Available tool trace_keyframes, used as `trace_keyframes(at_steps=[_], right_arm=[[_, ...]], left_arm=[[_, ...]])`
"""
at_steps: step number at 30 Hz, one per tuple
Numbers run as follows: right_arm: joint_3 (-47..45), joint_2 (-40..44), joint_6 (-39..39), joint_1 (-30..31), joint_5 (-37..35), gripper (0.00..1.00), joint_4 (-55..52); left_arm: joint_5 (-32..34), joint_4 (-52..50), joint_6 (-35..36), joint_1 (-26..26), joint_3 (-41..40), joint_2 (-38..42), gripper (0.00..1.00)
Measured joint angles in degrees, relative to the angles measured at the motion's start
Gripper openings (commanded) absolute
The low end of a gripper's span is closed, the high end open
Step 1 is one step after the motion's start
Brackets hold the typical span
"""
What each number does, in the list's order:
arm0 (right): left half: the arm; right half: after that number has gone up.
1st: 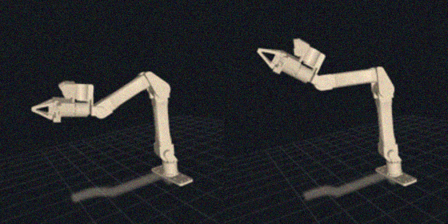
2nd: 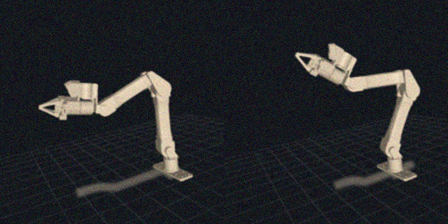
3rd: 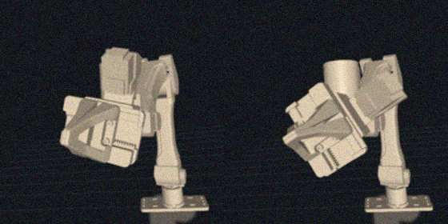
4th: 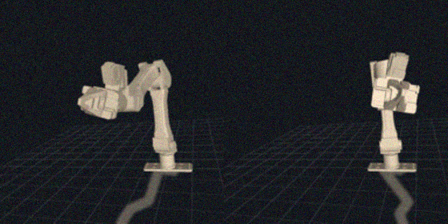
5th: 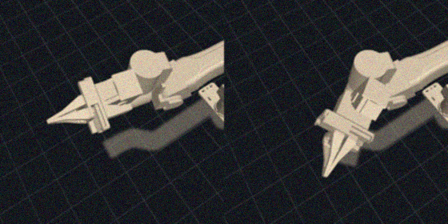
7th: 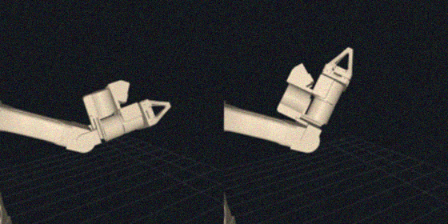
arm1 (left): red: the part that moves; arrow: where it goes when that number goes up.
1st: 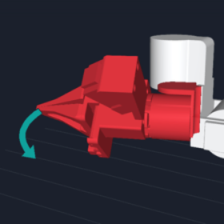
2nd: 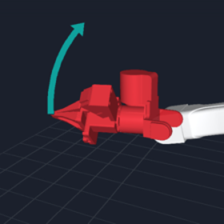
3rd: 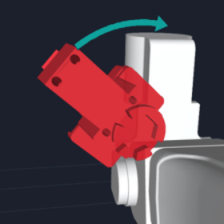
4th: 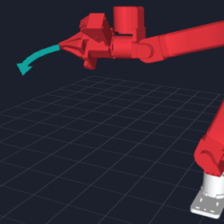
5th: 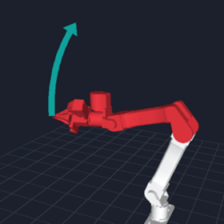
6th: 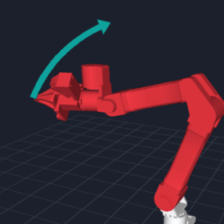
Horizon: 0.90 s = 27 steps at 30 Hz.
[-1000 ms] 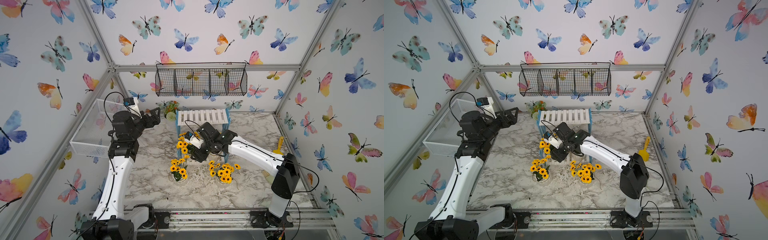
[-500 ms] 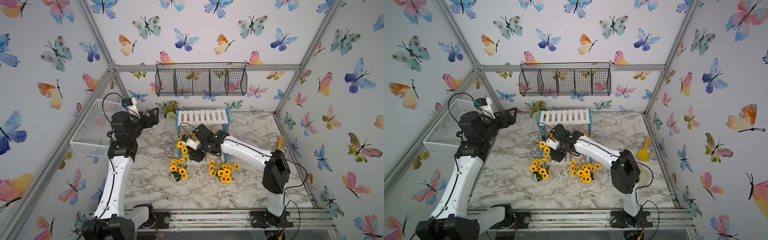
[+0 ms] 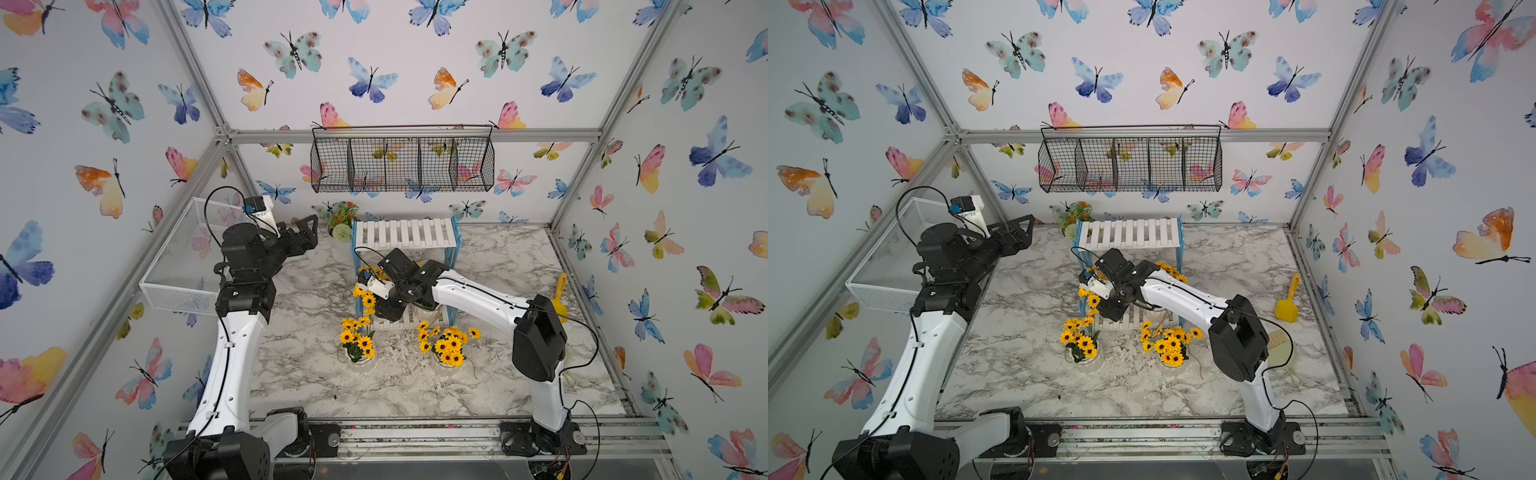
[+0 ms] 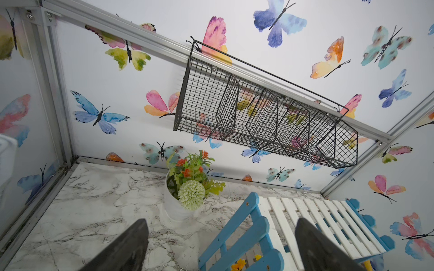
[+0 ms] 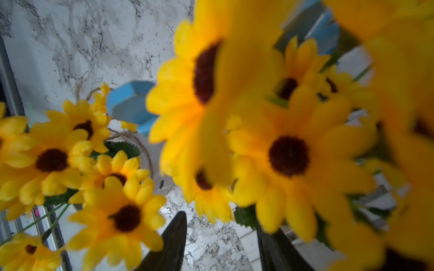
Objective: Take the sunflower pots off the shelves
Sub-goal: Pick up the sunflower pot from the shelf.
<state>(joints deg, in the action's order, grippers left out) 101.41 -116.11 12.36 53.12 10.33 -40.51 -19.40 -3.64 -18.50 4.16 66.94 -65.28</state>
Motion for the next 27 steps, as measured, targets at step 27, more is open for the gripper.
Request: trace_keyframes(at_steps=[27], right_arm=[[2.45, -5.88, 2.01, 0.00, -1.31, 0.41, 1.49]], left_arm=[[-0.31, 0.87, -0.04, 0.28, -0.74, -0.15, 0.97]])
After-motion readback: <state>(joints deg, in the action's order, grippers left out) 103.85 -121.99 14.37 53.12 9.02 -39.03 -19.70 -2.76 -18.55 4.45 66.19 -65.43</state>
